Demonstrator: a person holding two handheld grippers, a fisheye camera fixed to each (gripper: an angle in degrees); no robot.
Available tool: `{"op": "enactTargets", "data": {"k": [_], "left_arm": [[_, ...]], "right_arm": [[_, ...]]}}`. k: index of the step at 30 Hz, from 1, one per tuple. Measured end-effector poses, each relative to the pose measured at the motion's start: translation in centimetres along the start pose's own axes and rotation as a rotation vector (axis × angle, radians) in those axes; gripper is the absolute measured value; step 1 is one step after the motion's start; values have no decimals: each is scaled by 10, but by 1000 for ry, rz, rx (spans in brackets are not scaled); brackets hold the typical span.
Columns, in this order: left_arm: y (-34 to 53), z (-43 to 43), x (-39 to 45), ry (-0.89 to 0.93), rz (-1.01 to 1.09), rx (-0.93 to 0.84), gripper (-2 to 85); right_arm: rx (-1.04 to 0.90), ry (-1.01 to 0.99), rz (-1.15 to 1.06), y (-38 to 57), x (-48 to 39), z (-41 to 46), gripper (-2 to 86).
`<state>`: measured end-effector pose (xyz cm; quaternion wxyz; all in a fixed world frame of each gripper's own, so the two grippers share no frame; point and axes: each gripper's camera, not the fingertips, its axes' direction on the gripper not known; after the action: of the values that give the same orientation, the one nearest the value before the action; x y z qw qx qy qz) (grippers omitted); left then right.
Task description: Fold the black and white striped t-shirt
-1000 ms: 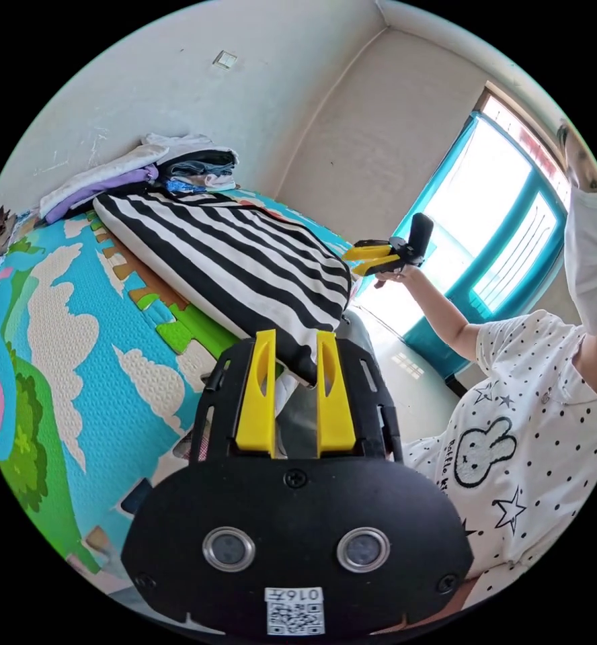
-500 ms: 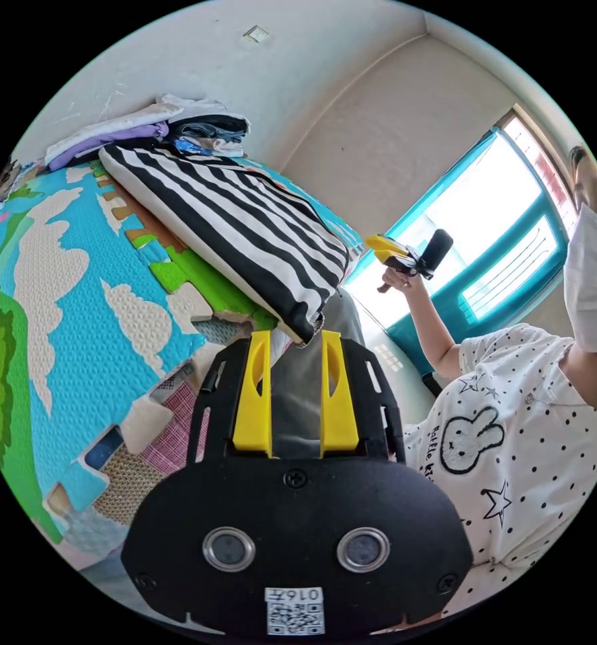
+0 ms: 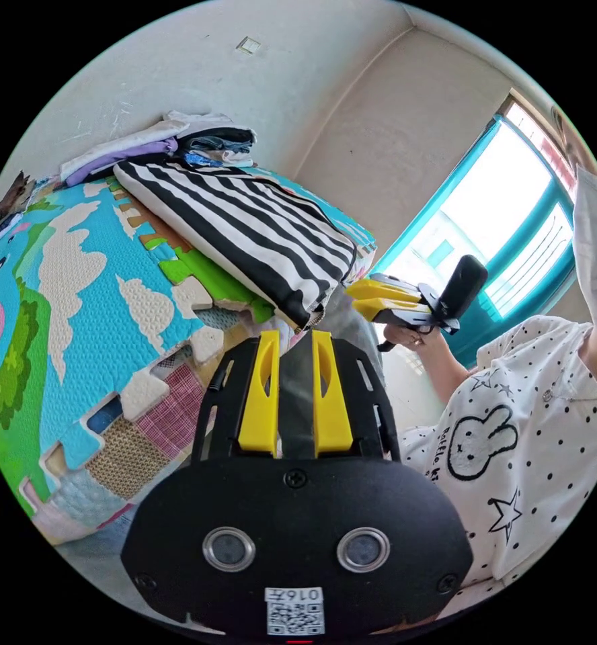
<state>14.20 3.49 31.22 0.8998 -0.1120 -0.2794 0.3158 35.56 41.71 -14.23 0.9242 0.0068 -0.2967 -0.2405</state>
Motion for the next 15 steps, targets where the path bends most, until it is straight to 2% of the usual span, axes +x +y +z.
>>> {"op": "enactTargets", "data": {"k": [3, 11, 15], "left_arm": [[17, -18, -15, -70, -57, 42, 71], [41, -37, -39, -76, -103, 117, 73], [44, -32, -46, -60, -90, 104, 72]], "right_arm": [[-58, 61, 60, 1, -29, 29, 61], [-76, 250, 169, -1, -75, 58, 67], [-50, 215, 251, -1, -78, 60, 52]]}}
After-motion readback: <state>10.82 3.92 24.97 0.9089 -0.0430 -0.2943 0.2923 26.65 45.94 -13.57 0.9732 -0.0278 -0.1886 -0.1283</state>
